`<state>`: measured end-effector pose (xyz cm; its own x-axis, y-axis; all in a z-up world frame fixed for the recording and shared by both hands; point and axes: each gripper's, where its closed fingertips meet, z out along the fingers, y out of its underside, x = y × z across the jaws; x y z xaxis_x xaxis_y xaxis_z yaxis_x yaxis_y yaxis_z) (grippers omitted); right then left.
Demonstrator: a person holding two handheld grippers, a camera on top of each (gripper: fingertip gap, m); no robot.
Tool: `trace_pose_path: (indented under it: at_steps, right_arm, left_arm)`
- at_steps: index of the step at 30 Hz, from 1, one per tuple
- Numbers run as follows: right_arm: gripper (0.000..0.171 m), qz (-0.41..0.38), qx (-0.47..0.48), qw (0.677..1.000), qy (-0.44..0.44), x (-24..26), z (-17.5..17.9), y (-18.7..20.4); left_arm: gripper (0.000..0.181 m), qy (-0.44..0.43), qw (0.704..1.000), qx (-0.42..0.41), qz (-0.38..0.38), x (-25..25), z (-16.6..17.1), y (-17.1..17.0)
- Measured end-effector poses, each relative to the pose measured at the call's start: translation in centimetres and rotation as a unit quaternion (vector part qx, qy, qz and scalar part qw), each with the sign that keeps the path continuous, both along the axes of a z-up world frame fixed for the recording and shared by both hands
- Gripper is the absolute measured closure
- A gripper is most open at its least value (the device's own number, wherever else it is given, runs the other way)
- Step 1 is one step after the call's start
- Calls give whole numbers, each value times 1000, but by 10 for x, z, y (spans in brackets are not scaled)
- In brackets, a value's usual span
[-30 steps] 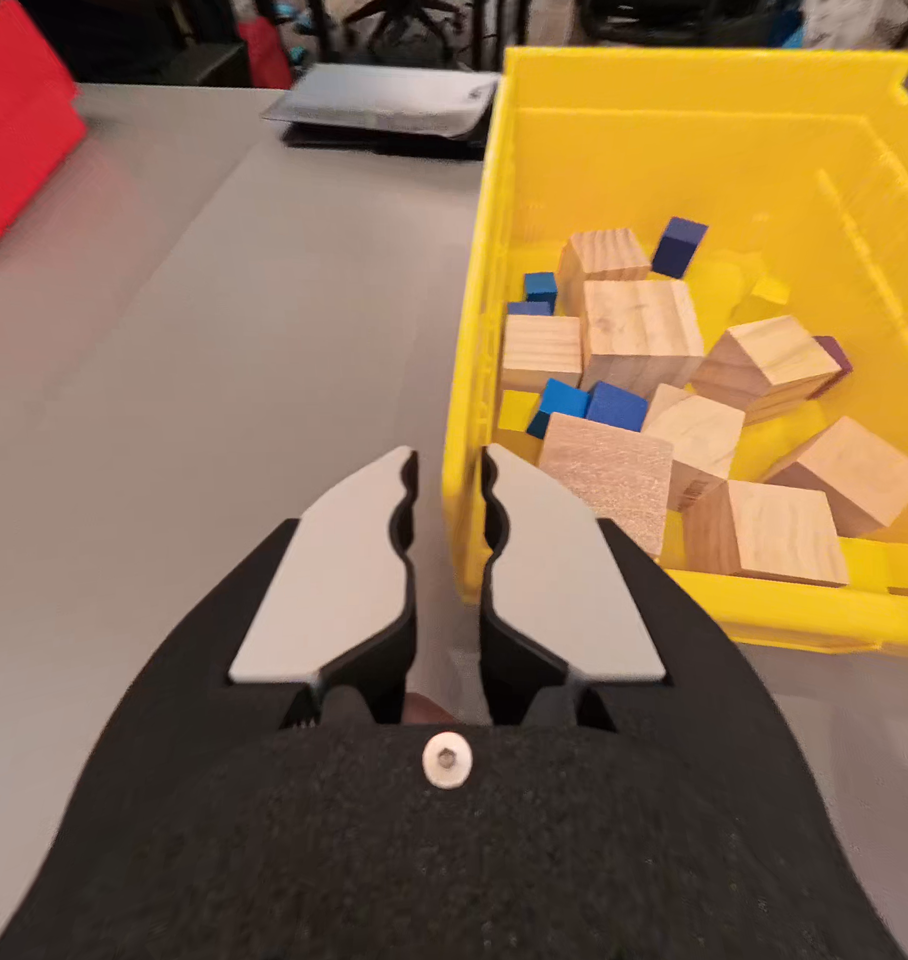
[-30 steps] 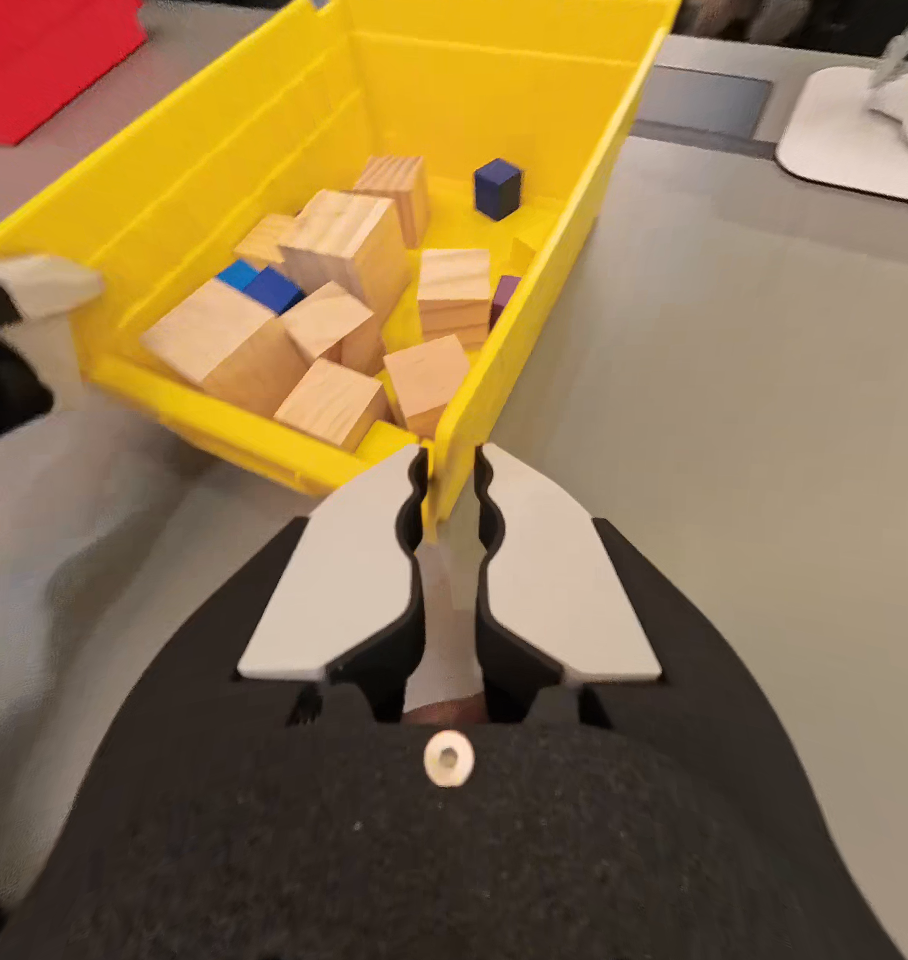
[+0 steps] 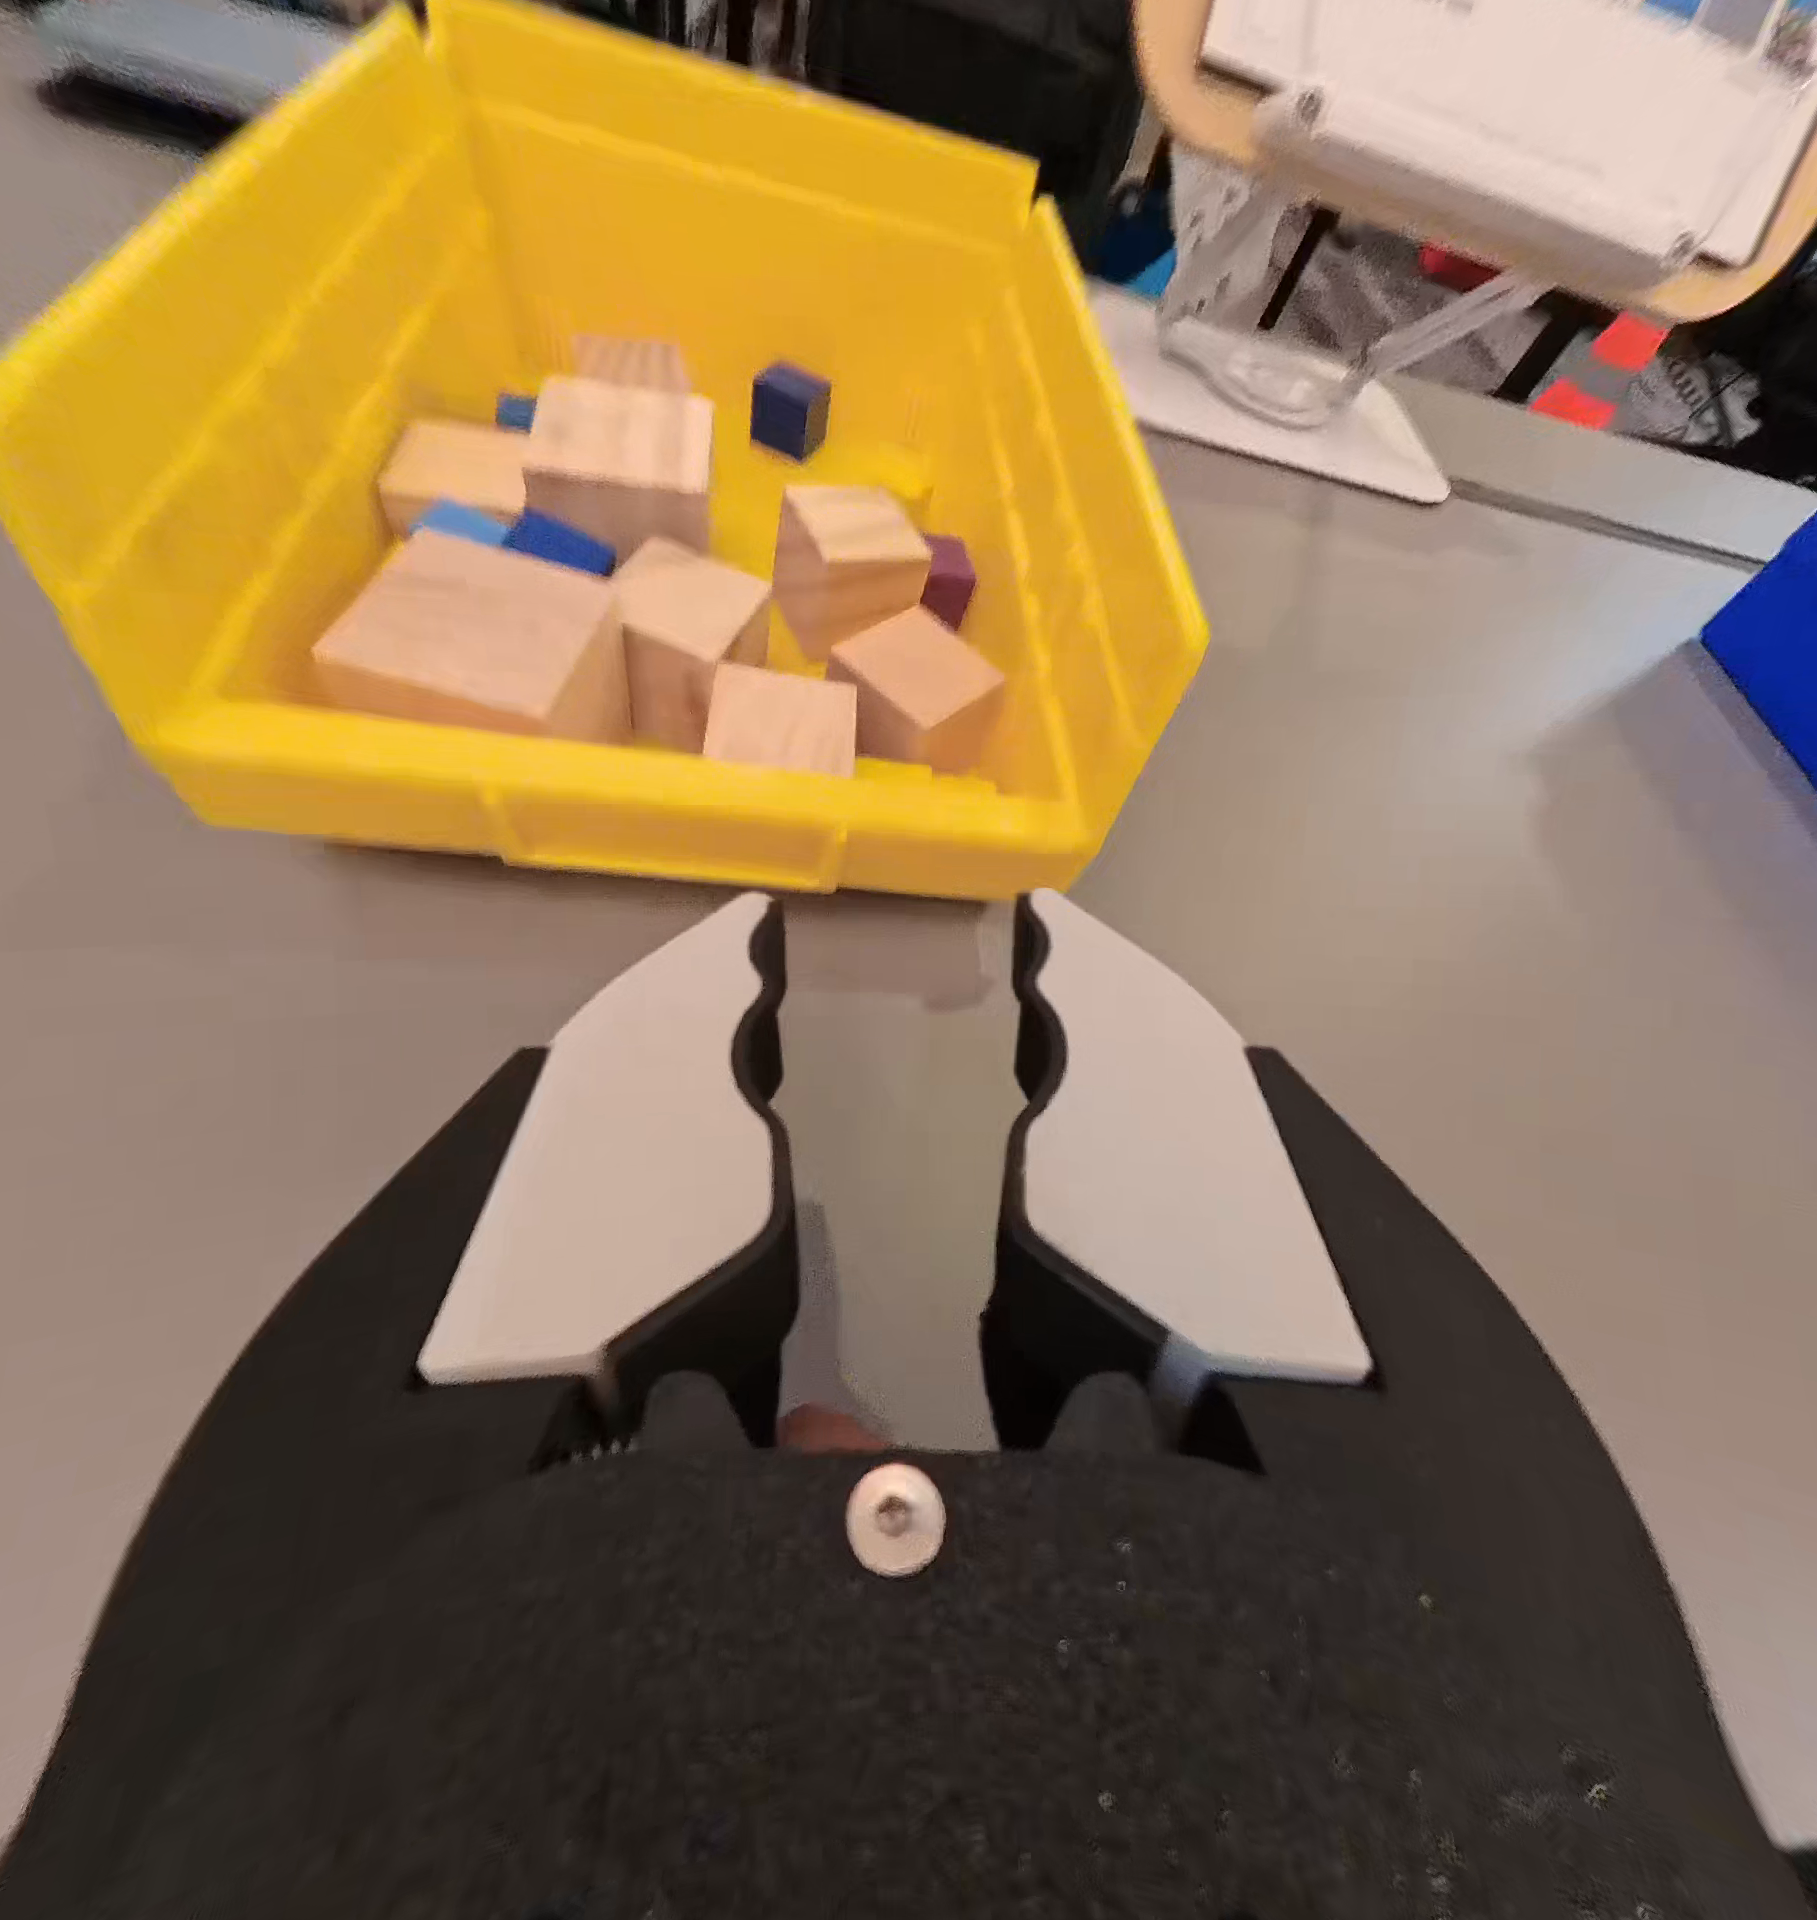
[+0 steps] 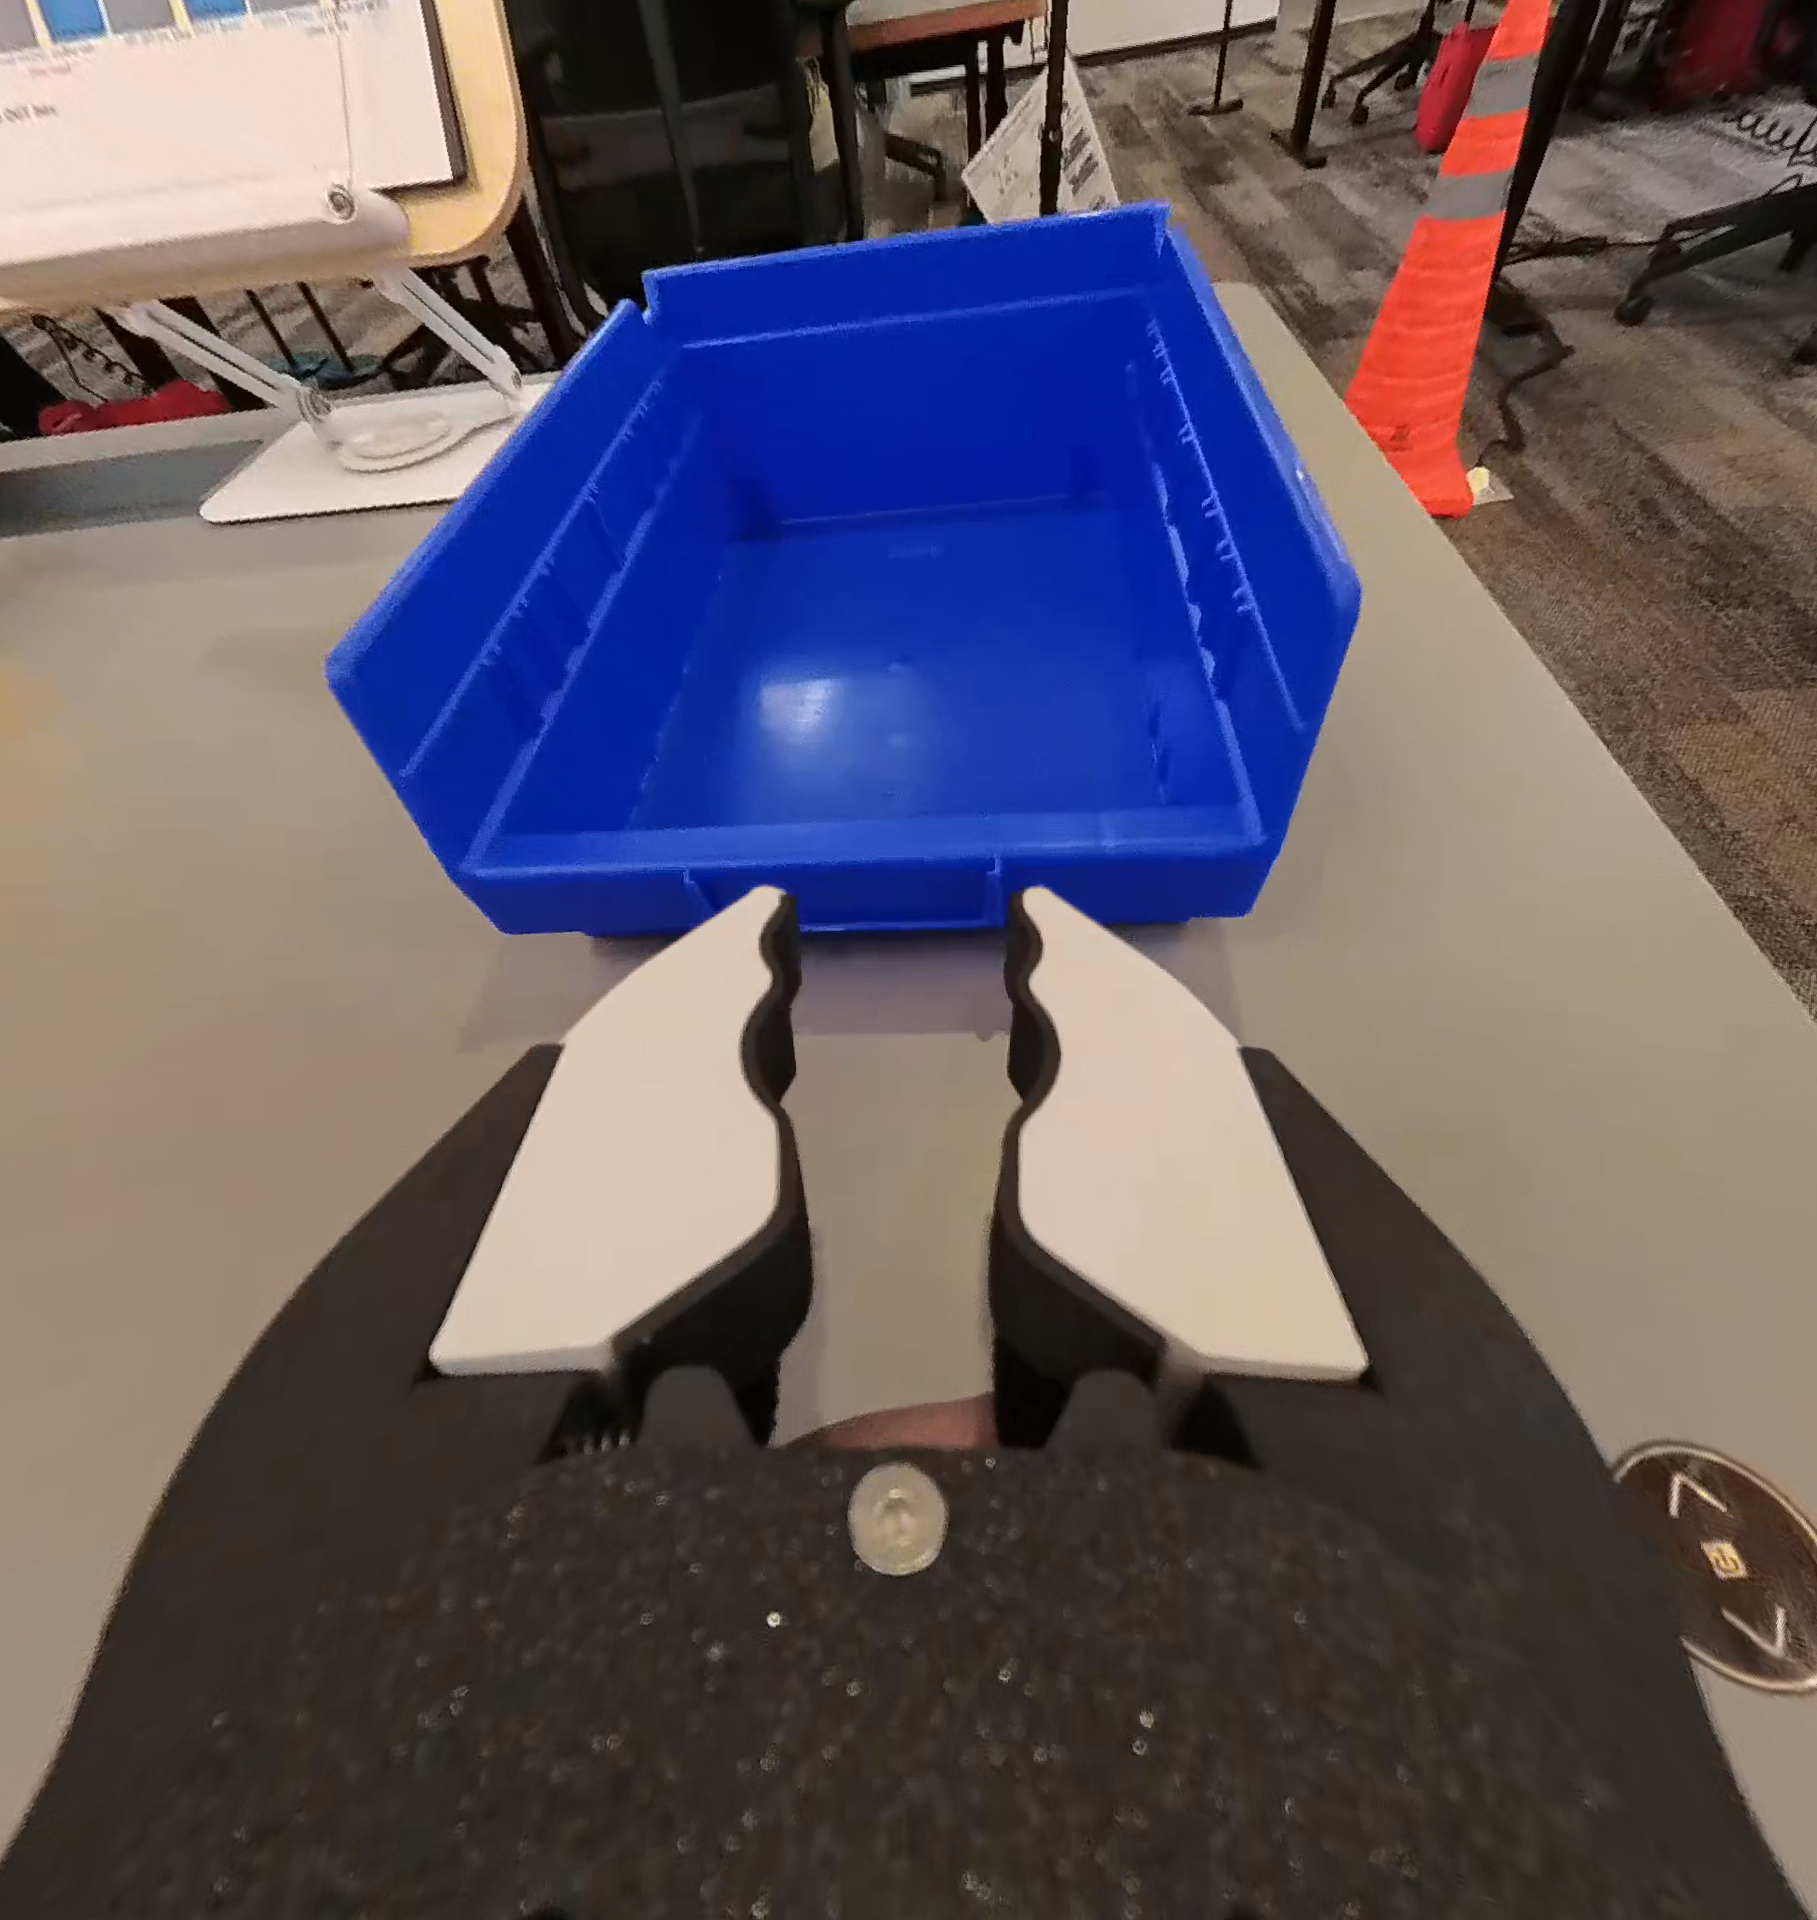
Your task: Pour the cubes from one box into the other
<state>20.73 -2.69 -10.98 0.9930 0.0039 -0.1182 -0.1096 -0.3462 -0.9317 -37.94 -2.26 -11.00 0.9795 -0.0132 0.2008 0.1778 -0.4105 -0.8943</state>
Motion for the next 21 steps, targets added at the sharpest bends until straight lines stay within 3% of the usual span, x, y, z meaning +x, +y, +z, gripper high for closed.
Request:
trace_pose_path:
  at_steps: [4,21]
  right_arm:
    - [134,0,-7,1000,-19,0,-6,0]
    - [135,21,-10,999,-33,-13,-13,4]
  left_arm:
    - [138,39,998,-38,9,-6,-20,3]
    - [142,36,999,-30,8,-10,-18,4]
